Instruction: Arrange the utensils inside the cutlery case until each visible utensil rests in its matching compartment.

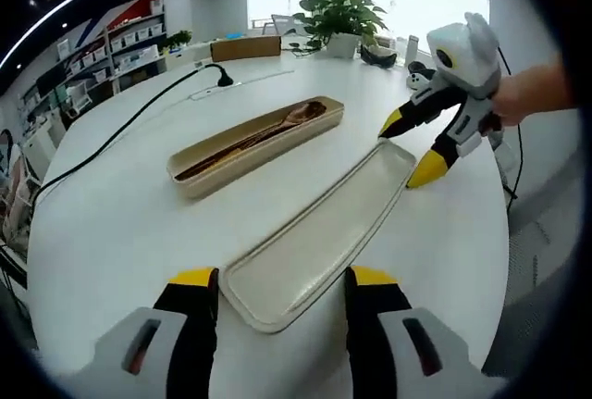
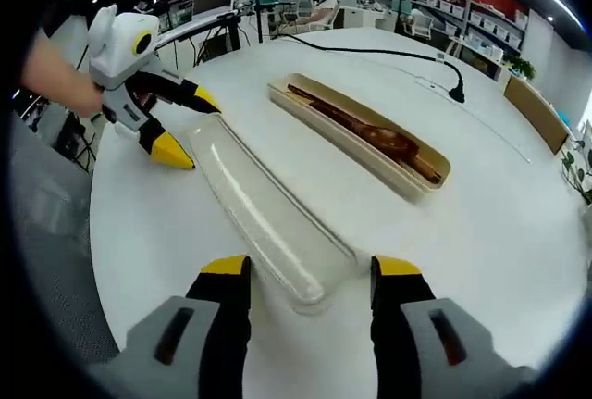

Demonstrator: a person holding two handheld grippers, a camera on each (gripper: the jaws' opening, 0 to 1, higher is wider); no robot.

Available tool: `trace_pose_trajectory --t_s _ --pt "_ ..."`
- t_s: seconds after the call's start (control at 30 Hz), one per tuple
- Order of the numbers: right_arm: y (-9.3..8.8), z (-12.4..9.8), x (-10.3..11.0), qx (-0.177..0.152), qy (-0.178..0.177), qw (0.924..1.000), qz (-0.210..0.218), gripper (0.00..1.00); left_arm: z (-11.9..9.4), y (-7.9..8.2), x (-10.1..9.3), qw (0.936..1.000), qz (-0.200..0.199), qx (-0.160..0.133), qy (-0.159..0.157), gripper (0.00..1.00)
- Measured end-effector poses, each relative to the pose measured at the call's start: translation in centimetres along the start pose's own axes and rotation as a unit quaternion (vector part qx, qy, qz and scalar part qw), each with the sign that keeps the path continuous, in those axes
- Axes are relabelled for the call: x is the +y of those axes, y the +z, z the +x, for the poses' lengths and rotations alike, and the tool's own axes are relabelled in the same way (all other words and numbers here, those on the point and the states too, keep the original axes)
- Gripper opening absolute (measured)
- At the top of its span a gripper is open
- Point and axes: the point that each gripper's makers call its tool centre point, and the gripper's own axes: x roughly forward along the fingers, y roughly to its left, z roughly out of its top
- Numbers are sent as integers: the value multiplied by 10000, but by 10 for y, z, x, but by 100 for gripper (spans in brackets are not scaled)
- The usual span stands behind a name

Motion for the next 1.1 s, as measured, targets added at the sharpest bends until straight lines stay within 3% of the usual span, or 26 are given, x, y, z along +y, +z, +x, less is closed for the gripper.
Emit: trace_pose_trajectory --t_s 0.1,0.2,0.4,0.53,0.67,0.93,1.03,1.1 --pt "1 -2 -4 55 -238 9996 -151 55 -1 0 -2 10000 7 30 7 58" --pt "4 -2 8 150 -34 9973 -722 54 -1 0 -3 9999 113 96 -31 59" --pt "11 3 18 150 135 9934 -1132 50 -3 3 -3 9987 484 94 -87 63" --pt "16 8 19 156 277 9933 -1108 46 -3 5 -8 9944 1021 184 -201 63" --pt "16 11 19 253 408 9921 -1162 43 0 9 -8 9937 1068 206 -280 62" --pt "11 6 31 422 1068 9833 -1411 35 7 19 -12 9902 1307 242 -427 62" --pt "9 3 34 429 1376 9819 -1228 35 7 21 -13 9877 1458 276 -489 62" --pt "10 -1 43 463 1773 9798 -801 35 7 21 -13 9866 1526 294 -505 62"
